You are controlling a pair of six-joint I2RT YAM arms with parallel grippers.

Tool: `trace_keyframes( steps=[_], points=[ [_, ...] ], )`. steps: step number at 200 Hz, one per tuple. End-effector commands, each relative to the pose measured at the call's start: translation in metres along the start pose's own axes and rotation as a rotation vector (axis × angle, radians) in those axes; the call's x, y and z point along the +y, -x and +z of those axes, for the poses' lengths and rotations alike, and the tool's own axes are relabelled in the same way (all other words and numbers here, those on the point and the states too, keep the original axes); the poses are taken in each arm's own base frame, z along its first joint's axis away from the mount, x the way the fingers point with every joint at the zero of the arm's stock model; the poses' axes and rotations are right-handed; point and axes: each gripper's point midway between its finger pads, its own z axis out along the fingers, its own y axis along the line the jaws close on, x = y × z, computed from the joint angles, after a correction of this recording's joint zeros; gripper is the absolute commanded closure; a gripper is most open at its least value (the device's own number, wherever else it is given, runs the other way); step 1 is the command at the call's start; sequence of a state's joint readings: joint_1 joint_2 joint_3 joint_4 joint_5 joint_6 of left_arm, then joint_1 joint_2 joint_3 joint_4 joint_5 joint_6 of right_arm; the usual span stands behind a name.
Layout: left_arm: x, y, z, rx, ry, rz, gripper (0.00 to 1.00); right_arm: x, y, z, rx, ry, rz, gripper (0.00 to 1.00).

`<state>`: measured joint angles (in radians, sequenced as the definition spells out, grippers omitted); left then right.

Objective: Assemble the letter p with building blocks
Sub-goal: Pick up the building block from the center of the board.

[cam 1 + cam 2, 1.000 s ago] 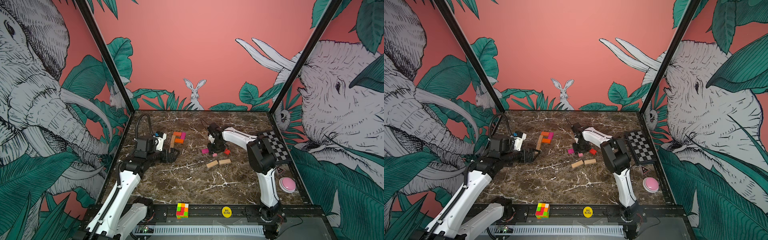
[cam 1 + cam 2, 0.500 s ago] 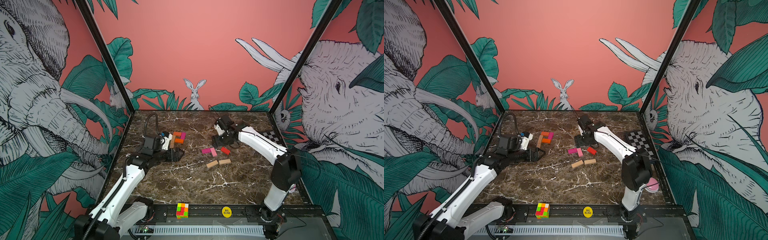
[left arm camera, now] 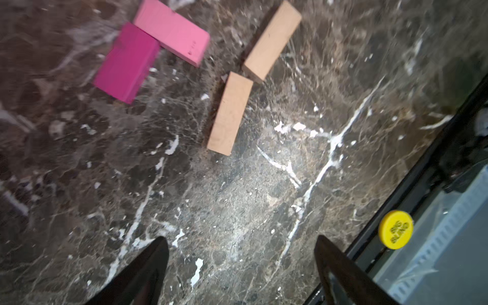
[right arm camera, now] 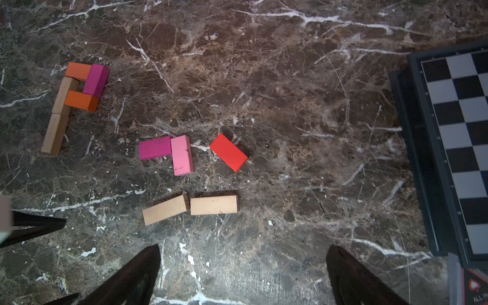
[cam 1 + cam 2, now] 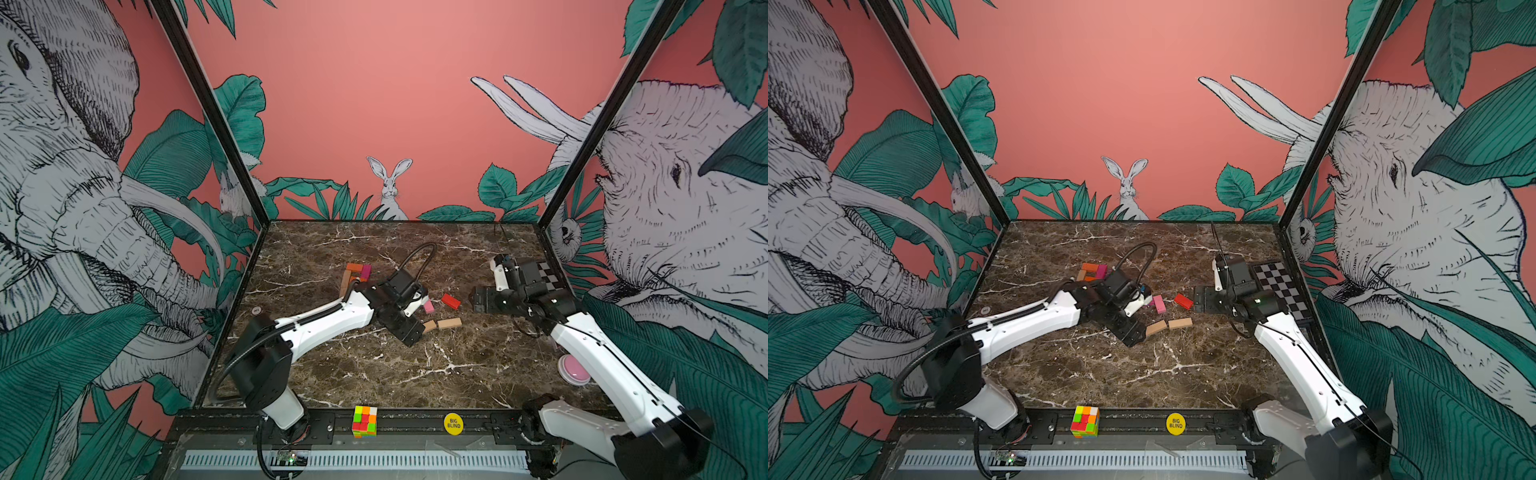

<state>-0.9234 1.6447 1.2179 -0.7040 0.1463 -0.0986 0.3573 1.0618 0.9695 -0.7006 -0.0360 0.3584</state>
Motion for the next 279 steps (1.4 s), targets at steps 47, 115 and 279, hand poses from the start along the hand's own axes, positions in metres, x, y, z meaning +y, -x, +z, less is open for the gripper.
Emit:
trace_keyframes(
  steps=[47,115,279],
  points=[
    [0.011,0.008,0.035,0.069,0.149,0.219,0.2,-0.003,-0.011,-0.018,-0.037,0.053,0.009,0.01],
    [0.007,0.027,0.064,0.041,0.12,0.281,0.28,0.004,-0.02,-0.014,-0.012,0.103,0.029,0.02],
    [0.013,0.02,0.079,0.116,0.145,0.199,0.74,0.0,-0.025,-0.004,0.029,0.077,0.042,0.01]
  ],
)
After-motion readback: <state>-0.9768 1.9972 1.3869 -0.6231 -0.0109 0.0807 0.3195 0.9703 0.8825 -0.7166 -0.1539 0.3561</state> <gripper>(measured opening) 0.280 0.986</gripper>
